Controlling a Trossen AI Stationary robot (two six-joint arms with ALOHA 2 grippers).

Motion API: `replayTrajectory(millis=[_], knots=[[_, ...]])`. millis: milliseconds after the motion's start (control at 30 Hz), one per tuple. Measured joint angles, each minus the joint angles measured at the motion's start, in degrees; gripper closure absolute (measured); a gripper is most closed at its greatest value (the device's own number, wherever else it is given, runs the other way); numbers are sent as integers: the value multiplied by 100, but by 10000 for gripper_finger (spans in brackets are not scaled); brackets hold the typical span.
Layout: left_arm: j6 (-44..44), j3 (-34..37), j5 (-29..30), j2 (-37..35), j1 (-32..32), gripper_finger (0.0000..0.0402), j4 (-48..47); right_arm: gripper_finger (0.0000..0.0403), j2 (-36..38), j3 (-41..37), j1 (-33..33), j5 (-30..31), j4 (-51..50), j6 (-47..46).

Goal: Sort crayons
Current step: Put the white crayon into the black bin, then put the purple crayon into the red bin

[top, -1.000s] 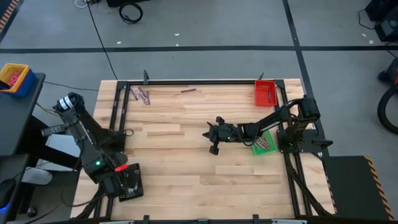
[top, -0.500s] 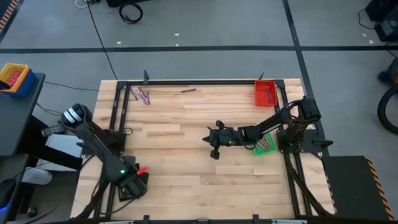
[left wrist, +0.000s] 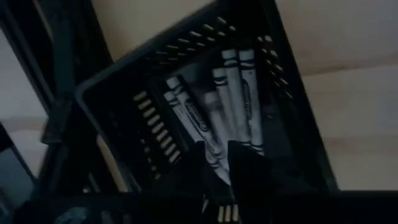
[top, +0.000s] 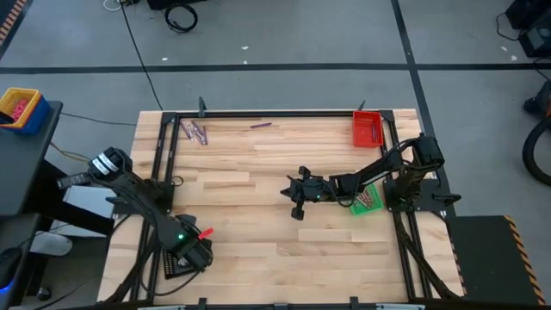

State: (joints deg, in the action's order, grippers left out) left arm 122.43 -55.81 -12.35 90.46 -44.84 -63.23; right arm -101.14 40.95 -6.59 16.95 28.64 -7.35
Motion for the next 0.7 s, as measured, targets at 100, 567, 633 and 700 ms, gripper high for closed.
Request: replayTrajectory(millis=[100, 567, 633, 700], knots=[[-181, 0, -69, -1, 1, 297, -5, 391, 0, 0, 0, 2, 2, 2], [-1722, -991, 2046, -758, 1032, 235, -2275, 391, 2, 0, 0, 0, 618, 151], [-1914, -942, 2637, -899, 1523, 235, -2616, 391, 2, 0, 0, 0, 796, 155], [-2187, -789, 3186, -992, 2179, 235, -2693, 392, 2, 0, 0, 2, 963, 155]])
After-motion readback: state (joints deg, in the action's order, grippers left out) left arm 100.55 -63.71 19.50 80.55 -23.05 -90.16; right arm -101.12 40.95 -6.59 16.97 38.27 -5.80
